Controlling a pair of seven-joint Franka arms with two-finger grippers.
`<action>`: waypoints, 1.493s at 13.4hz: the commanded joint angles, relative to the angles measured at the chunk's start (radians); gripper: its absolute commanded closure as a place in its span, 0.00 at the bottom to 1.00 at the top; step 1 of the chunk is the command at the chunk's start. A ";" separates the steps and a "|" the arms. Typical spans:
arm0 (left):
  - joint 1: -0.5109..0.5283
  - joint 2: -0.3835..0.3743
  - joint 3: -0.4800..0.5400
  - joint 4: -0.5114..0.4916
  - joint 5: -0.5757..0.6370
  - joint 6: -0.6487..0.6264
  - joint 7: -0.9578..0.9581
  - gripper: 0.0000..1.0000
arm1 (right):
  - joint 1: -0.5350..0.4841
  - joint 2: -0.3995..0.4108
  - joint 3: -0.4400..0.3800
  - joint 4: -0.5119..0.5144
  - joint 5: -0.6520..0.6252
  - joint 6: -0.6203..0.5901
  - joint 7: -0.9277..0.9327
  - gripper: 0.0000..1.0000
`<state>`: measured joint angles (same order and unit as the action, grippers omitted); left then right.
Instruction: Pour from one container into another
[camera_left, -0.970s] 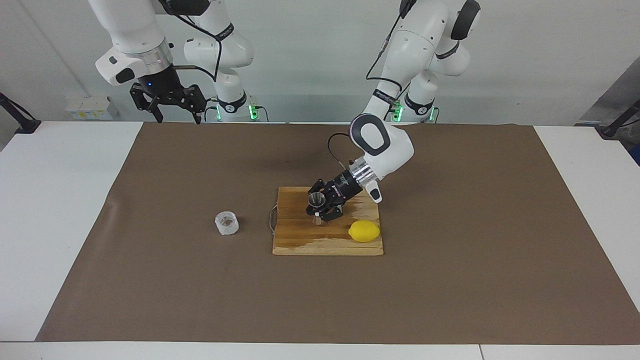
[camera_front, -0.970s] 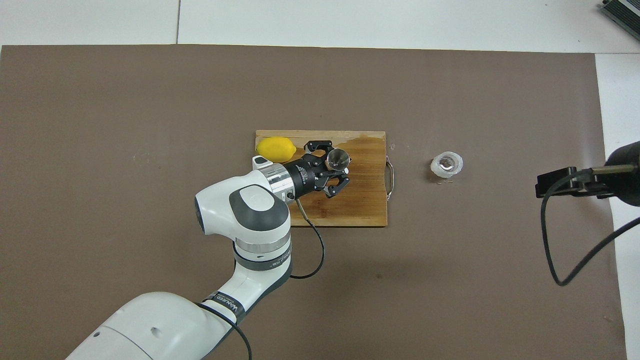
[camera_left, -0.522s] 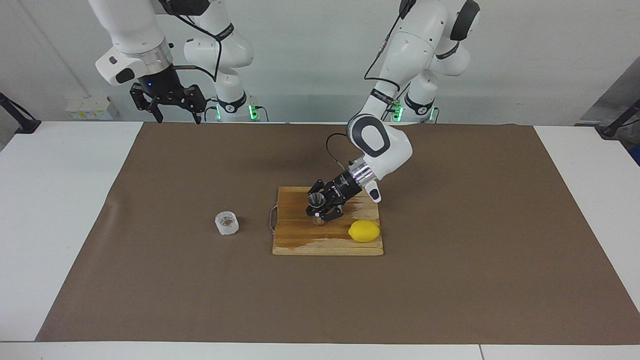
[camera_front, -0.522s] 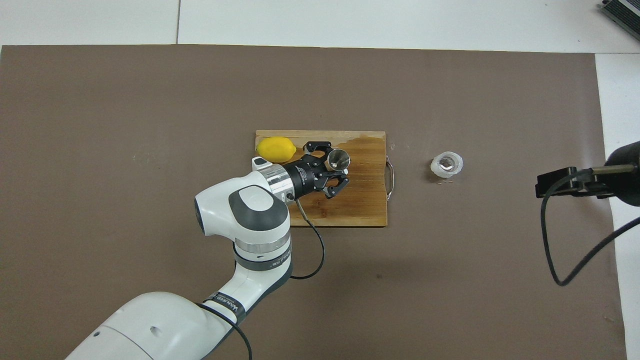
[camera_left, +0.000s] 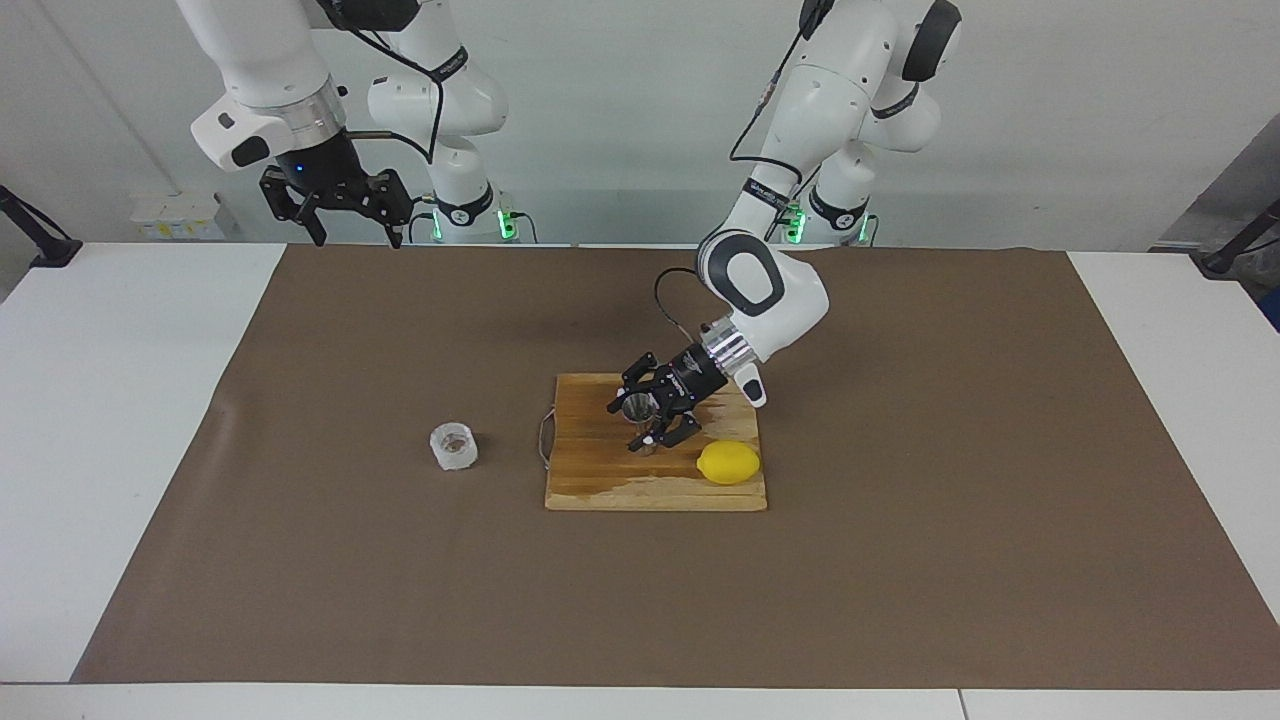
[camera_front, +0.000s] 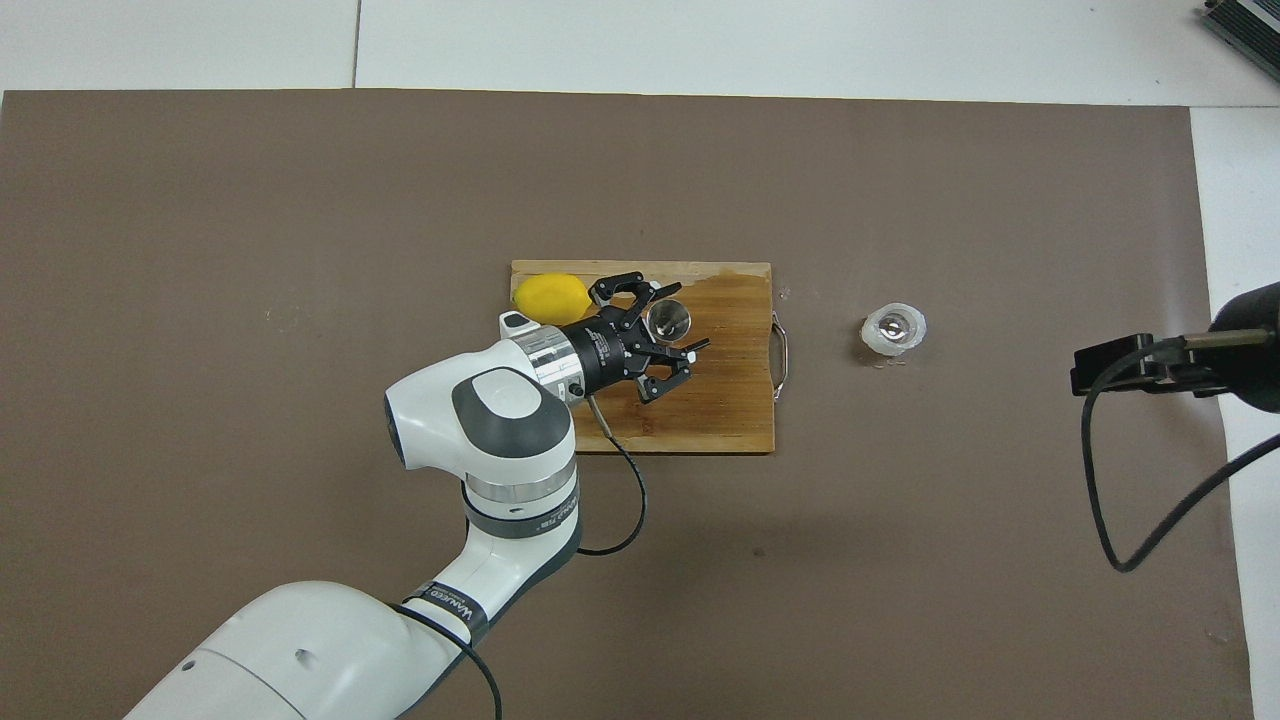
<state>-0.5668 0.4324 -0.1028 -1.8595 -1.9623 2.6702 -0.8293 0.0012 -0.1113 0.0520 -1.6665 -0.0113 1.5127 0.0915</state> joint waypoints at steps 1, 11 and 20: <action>0.015 -0.030 0.005 -0.017 -0.012 -0.038 0.010 0.00 | -0.012 -0.016 0.005 -0.012 0.013 -0.006 0.010 0.00; 0.035 -0.159 0.009 -0.058 0.205 -0.050 0.003 0.00 | -0.012 -0.016 0.005 -0.012 0.013 -0.006 0.010 0.00; 0.067 -0.265 0.023 -0.076 0.731 -0.159 0.002 0.00 | -0.026 -0.022 0.008 -0.012 0.016 -0.066 0.008 0.00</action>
<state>-0.5180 0.2183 -0.0838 -1.8902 -1.3310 2.5690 -0.8289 -0.0025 -0.1118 0.0520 -1.6663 -0.0113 1.4875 0.0914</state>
